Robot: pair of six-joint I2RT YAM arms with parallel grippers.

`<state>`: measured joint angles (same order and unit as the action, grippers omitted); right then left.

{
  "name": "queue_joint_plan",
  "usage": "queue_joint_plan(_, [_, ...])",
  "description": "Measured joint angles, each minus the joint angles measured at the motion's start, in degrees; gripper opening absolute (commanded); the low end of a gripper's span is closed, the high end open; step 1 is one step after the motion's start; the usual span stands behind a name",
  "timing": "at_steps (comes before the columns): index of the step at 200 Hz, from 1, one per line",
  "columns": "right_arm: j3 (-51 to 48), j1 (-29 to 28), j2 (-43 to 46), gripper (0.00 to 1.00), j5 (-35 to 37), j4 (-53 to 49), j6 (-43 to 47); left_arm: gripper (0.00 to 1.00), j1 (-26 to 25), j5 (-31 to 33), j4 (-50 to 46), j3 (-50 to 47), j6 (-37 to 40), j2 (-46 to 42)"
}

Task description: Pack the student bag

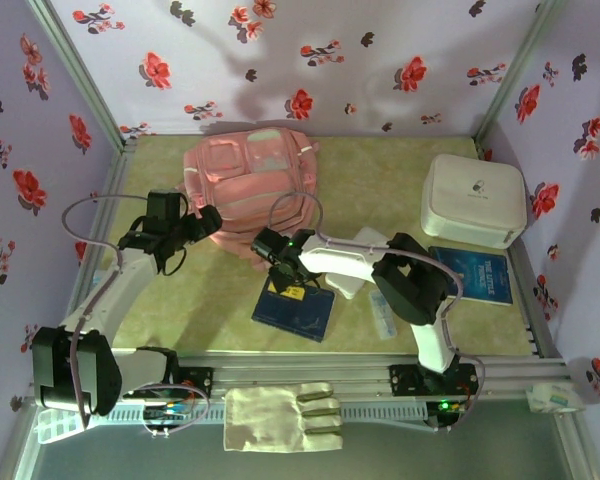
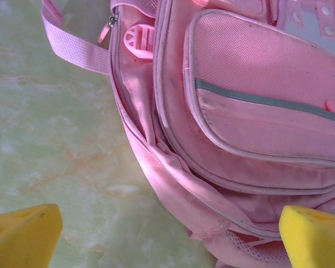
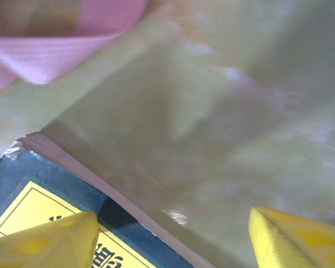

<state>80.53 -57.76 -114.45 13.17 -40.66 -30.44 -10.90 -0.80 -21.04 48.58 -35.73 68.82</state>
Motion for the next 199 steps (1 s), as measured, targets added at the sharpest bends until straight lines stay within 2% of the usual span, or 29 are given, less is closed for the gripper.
queue_joint_plan(52, [-2.1,2.5,1.3,0.67,9.9,-0.8,-4.8,1.00,-0.1,-3.6,0.8,0.0,-1.4,0.6])
queue_joint_plan(82, [-5.4,3.4,5.5,0.59,9.8,1.7,-6.3,1.00,-2.1,-6.3,1.8,-1.1,-3.0,1.2])
queue_joint_plan(113, [-10.1,3.4,11.1,0.54,4.3,8.0,-6.2,1.00,-8.1,-8.2,3.2,-4.7,-6.2,1.3])
queue_joint_plan(137, [-12.0,3.6,11.9,0.47,0.5,11.0,-6.0,1.00,-13.9,-8.8,5.3,-8.4,-11.0,1.5])
queue_joint_plan(184, [-13.0,5.0,11.0,0.44,-1.9,13.3,-5.8,0.90,-23.5,-8.9,12.6,-16.1,-24.0,3.7])
queue_joint_plan(199, [-13.4,5.3,10.2,0.38,-2.1,13.9,-5.4,0.86,-25.2,-8.9,13.9,-17.0,-27.3,4.7])
